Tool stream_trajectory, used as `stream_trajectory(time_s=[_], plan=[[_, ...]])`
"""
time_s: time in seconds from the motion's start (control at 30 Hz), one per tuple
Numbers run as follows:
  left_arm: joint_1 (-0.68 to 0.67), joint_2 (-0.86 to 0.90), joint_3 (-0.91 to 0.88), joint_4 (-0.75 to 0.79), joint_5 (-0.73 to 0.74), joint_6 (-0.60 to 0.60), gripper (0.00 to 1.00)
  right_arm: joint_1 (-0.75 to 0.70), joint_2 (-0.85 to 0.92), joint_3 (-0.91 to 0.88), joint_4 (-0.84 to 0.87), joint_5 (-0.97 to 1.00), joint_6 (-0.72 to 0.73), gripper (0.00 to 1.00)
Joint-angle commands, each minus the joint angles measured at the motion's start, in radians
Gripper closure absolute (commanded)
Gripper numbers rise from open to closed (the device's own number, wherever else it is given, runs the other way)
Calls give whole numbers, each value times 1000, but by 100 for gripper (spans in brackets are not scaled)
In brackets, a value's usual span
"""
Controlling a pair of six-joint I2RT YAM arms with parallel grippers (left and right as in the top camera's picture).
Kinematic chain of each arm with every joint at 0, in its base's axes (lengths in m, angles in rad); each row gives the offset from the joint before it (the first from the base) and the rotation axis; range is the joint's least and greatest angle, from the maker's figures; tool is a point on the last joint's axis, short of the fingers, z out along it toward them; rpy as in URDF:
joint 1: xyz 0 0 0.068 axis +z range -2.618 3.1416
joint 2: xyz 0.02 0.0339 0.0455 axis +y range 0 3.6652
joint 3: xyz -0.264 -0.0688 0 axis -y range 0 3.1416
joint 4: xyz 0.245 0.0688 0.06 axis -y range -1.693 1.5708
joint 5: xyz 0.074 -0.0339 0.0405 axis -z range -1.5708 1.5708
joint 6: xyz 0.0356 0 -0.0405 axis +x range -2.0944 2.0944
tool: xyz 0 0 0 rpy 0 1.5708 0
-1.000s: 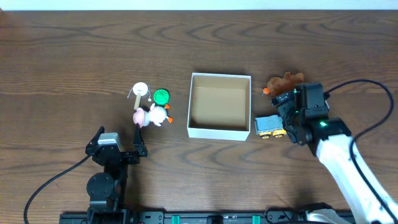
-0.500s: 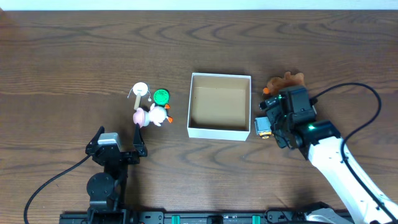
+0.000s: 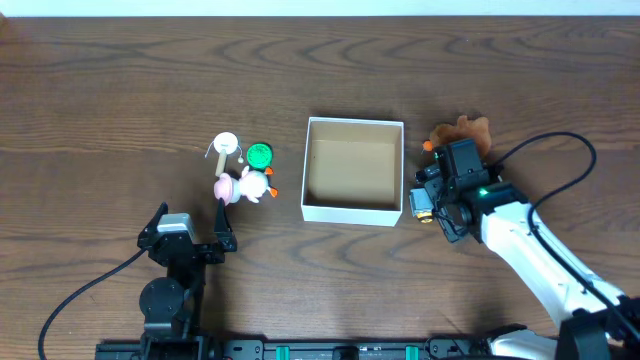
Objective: Pack container
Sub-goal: 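Lower the right gripper and grasp the yellow-grey toy truck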
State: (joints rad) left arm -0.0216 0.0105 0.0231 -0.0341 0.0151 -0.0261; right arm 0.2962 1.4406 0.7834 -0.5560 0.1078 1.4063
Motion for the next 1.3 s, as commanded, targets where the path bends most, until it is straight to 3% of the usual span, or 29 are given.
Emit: stream_trajectory(time_s=[0.0,0.2,0.47,0.67,0.87,1.1,1.2,1.27], plan=[[5,-5,-19,-38,-27,-4,2,11,52,-1,17,34,14,1],[4,-5,-19,-38,-27,-4,2,8,90,0,113,47,-64,14],[4,-5,-19,-38,-27,-4,2,-60,69,6,146,49,-427,20],[4,-5,-19,-38,-27,-4,2,-108,69,8,144,22,-719,19],[4,-5,-19,-38,-27,-4,2,-112,69,8,126,-82,-613,16],[4,-5,-19,-38,-27,-4,2,-112,68,8,100,-67,-486,11],[4,-5,-19,-38,-27,-4,2,-112,69,8,91,-98,-467,14],[4,-5,-19,-38,-27,-4,2,-112,69,8,92,-116,-467,25]])
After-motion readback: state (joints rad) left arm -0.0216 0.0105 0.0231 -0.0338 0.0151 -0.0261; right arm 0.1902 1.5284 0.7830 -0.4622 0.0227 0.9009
